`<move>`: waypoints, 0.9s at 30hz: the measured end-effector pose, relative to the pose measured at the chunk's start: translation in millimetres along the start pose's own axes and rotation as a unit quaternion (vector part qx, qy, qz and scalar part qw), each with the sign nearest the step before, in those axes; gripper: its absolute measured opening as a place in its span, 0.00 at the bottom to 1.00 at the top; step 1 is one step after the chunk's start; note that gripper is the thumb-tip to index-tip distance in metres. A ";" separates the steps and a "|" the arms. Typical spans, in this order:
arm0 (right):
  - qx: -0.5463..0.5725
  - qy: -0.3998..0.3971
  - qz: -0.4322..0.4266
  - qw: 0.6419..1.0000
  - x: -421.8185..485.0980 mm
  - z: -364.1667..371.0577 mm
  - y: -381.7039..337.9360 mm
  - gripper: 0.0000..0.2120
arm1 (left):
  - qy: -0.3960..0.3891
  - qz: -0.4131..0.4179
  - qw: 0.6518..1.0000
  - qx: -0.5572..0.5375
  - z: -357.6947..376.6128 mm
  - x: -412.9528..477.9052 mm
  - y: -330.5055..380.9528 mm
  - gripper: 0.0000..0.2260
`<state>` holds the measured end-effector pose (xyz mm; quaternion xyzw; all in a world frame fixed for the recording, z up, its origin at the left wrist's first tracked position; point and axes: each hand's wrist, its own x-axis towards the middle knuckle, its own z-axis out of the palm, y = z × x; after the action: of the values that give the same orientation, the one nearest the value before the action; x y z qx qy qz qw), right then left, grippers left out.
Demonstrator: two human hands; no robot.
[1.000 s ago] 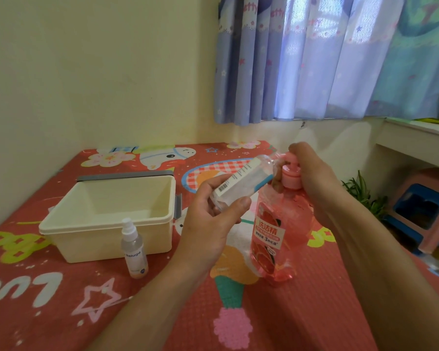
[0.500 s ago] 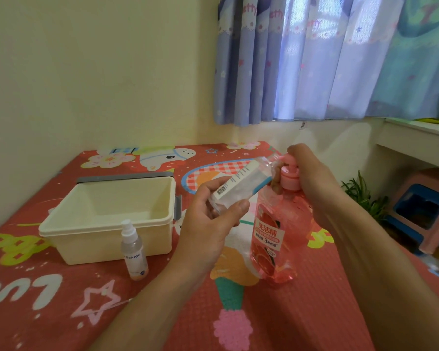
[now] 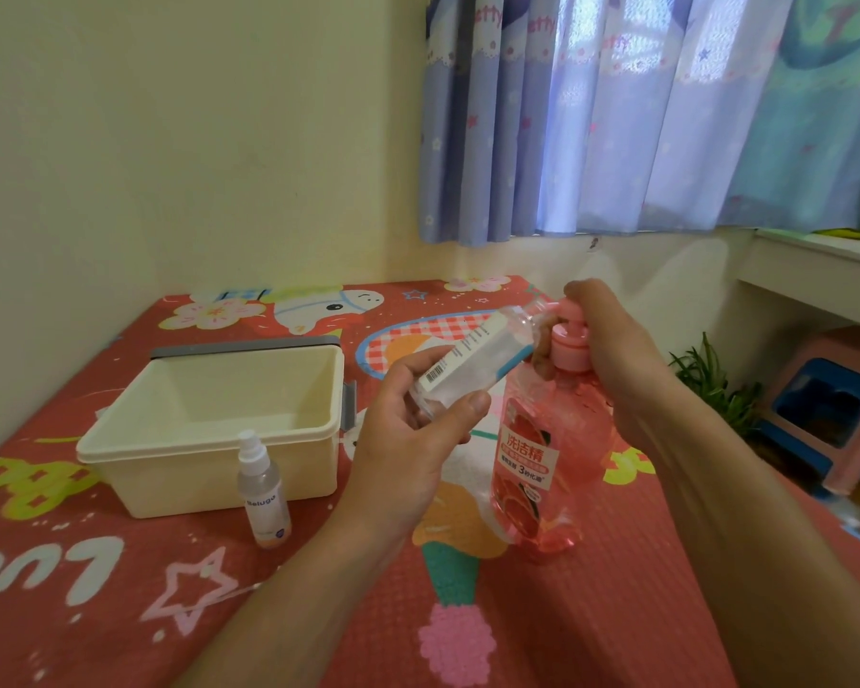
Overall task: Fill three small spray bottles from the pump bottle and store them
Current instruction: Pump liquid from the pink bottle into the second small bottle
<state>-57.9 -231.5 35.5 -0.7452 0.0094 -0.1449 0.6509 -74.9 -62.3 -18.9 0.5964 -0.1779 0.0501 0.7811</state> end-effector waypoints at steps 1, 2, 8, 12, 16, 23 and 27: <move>0.006 0.006 0.005 1.000 -0.2 0.5 0.3 0.28 | 0.000 0.001 1.000 0.002 0.0 -0.3 0.0 0.16; 0.007 0.010 0.011 1.000 0.0 0.5 0.5 0.29 | 0.001 0.003 1.000 0.004 0.2 -0.6 0.1 0.16; -0.003 -0.002 0.016 1.000 1.2 -0.8 -0.2 0.25 | -0.001 0.002 1.000 0.001 2.1 0.2 1.9 0.16; 0.003 0.000 0.012 1.000 0.1 -0.3 -0.1 0.26 | -0.001 -0.001 1.000 0.001 1.7 -0.5 2.5 0.16; 0.000 0.006 0.027 1.000 -1.0 -0.5 0.3 0.31 | -0.004 0.005 1.000 0.003 2.5 -1.1 2.6 0.16; -0.015 0.009 0.008 1.000 -1.6 0.2 -2.3 0.18 | 0.002 -0.001 1.000 0.007 0.3 -0.8 1.8 0.16; 0.013 0.005 0.019 1.000 -0.7 0.3 -0.5 0.29 | -0.002 0.000 1.000 0.006 0.5 -1.5 1.7 0.16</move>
<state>-58.6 -231.1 35.8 -0.7357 0.0248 -0.1361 0.6630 -76.9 -62.1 -17.7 0.6011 -0.1790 0.0495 0.7773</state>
